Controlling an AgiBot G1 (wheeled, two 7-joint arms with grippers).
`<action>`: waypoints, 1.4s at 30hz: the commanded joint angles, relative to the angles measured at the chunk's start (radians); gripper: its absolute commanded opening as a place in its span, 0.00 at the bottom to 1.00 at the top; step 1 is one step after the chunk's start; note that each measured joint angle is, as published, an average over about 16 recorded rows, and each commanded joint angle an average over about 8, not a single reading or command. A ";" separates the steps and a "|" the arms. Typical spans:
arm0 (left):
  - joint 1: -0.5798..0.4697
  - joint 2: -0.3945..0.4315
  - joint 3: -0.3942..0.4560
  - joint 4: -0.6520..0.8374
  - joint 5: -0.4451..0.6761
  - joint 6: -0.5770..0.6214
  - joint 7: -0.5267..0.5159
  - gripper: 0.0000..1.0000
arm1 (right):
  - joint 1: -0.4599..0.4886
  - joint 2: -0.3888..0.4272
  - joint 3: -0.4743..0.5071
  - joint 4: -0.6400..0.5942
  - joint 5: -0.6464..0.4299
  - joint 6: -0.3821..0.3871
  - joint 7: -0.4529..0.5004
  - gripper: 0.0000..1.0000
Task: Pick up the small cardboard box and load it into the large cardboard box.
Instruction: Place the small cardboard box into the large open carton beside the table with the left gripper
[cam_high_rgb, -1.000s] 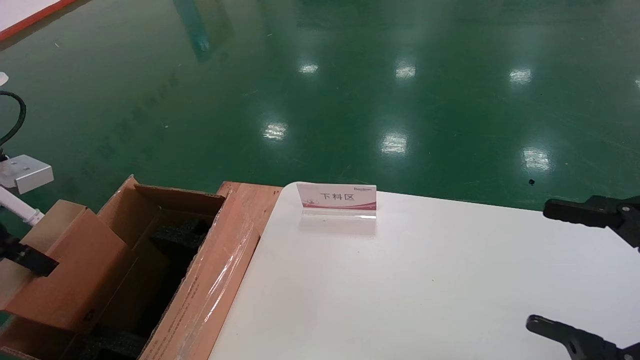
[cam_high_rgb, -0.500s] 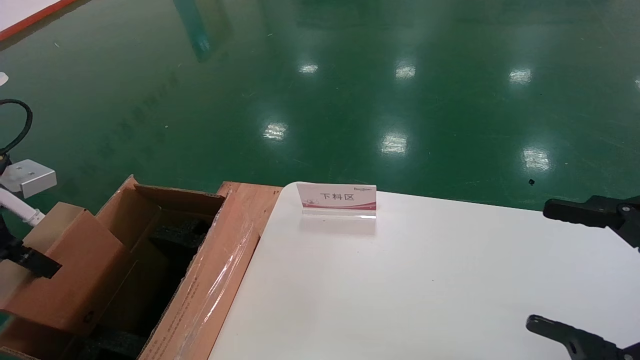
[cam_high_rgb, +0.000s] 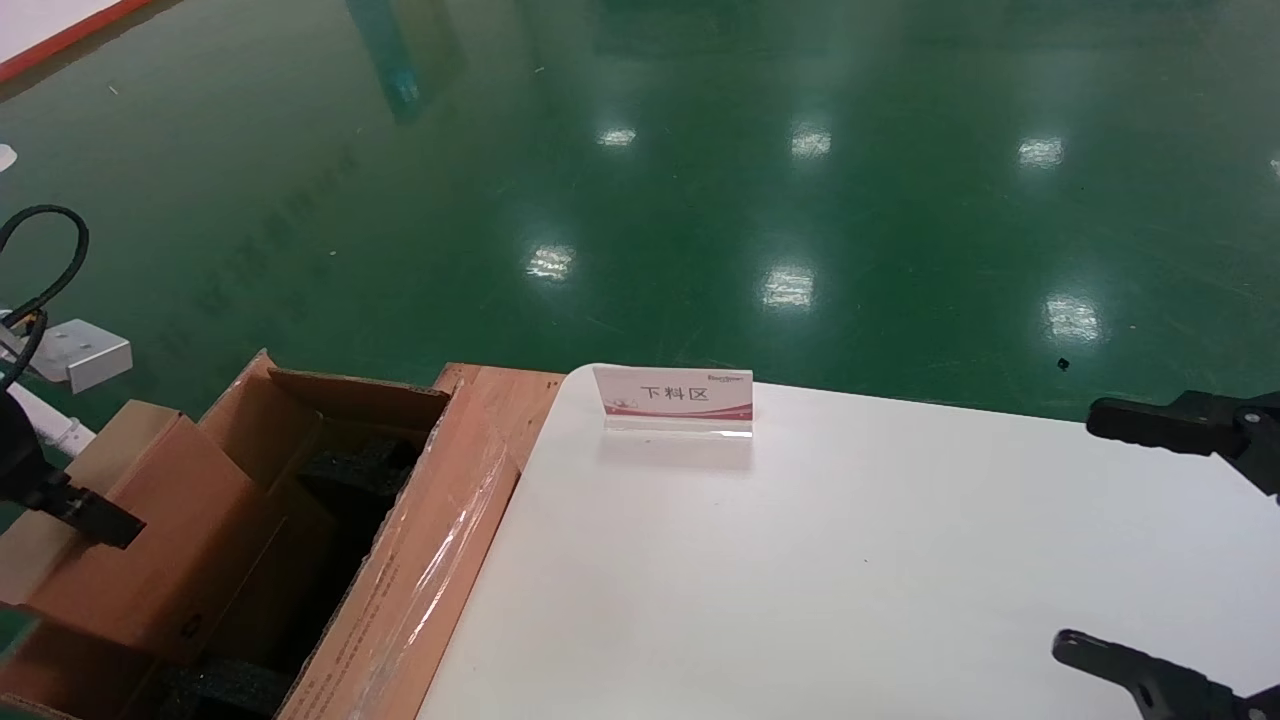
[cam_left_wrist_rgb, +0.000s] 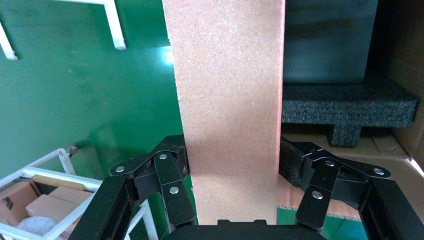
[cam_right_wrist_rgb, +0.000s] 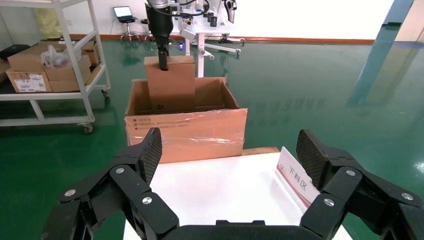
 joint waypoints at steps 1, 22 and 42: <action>0.011 0.005 -0.001 0.011 -0.004 -0.011 0.001 0.00 | 0.000 0.000 0.000 0.000 0.000 0.000 0.000 1.00; 0.109 0.050 -0.008 0.125 -0.041 -0.087 0.056 0.00 | 0.000 0.000 -0.001 0.000 0.001 0.001 -0.001 1.00; 0.249 0.057 -0.008 0.225 -0.094 -0.181 0.100 0.00 | 0.000 0.001 -0.002 0.000 0.002 0.001 -0.001 1.00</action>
